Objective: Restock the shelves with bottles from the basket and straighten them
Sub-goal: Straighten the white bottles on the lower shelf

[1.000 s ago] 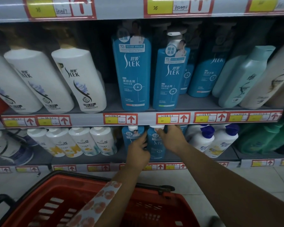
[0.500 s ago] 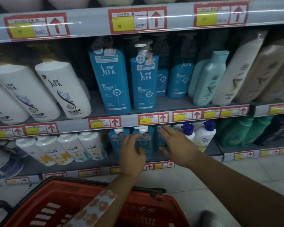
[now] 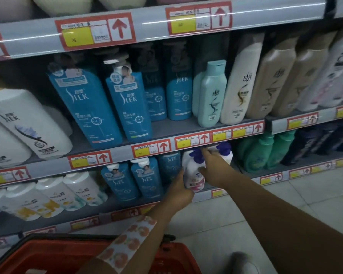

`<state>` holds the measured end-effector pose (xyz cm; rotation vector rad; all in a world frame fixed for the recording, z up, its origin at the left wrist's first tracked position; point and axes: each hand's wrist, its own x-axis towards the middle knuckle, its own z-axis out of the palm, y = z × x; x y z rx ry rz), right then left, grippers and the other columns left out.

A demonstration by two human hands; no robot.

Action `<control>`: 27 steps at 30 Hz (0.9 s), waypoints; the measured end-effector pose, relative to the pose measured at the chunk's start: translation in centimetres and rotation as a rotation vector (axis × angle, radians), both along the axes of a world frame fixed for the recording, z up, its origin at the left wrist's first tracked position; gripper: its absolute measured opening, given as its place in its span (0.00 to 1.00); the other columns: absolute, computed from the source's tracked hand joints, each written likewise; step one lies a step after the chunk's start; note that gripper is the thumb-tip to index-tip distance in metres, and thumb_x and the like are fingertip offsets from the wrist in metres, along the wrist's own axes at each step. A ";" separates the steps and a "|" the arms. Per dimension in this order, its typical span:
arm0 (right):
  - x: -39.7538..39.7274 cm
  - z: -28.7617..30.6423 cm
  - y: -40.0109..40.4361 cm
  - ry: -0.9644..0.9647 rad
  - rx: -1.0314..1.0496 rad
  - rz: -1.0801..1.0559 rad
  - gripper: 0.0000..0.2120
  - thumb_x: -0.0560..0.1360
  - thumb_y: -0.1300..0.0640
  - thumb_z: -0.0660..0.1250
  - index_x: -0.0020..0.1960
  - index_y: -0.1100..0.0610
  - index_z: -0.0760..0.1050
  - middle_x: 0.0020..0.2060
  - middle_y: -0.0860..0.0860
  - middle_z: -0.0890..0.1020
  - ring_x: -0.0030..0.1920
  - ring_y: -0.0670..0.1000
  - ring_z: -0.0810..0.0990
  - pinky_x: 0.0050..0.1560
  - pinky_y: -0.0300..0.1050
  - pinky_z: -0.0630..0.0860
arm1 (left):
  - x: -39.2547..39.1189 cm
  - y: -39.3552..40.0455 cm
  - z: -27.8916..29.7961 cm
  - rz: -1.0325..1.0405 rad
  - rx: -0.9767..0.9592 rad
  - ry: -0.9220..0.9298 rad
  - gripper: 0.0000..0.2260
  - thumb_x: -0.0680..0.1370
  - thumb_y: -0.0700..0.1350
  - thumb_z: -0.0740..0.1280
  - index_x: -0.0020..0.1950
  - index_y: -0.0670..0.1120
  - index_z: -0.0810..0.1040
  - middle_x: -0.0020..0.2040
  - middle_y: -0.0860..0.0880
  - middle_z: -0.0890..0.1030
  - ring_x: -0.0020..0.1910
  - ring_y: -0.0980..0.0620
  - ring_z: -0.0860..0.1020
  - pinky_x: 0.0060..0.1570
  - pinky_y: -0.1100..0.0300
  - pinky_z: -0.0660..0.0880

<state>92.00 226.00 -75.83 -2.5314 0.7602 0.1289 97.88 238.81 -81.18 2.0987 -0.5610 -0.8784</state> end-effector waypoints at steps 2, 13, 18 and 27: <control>0.9 -0.4 -0.1 0.028 0.006 -0.005 0.36 0.80 0.58 0.67 0.81 0.57 0.50 0.72 0.59 0.70 0.67 0.59 0.74 0.69 0.50 0.70 | 0.1 -0.7 -1.1 -0.055 0.064 0.023 0.30 0.80 0.51 0.67 0.75 0.70 0.55 0.70 0.61 0.69 0.64 0.53 0.71 0.62 0.54 0.70; 1.8 -1.1 -1.7 -0.114 0.081 -0.107 0.21 0.82 0.63 0.62 0.74 0.56 0.66 0.65 0.57 0.75 0.64 0.56 0.75 0.63 0.44 0.67 | 0.8 -1.5 -1.3 -0.090 0.163 0.064 0.49 0.75 0.35 0.69 0.77 0.70 0.39 0.69 0.51 0.70 0.59 0.48 0.74 0.59 0.47 0.79; 1.8 -1.4 -1.6 -0.129 0.071 -0.131 0.21 0.83 0.63 0.61 0.75 0.57 0.66 0.66 0.58 0.75 0.64 0.58 0.75 0.64 0.45 0.68 | 0.6 -1.6 -1.2 -0.023 0.089 0.130 0.46 0.76 0.35 0.68 0.79 0.68 0.46 0.68 0.51 0.72 0.60 0.47 0.74 0.61 0.45 0.78; 2.1 -1.5 -1.5 -0.122 0.037 -0.136 0.19 0.83 0.61 0.62 0.73 0.57 0.67 0.65 0.59 0.76 0.63 0.59 0.76 0.66 0.51 0.72 | 0.4 -1.4 -1.0 -0.034 0.075 0.156 0.50 0.75 0.31 0.68 0.80 0.66 0.41 0.74 0.50 0.67 0.64 0.47 0.72 0.62 0.45 0.77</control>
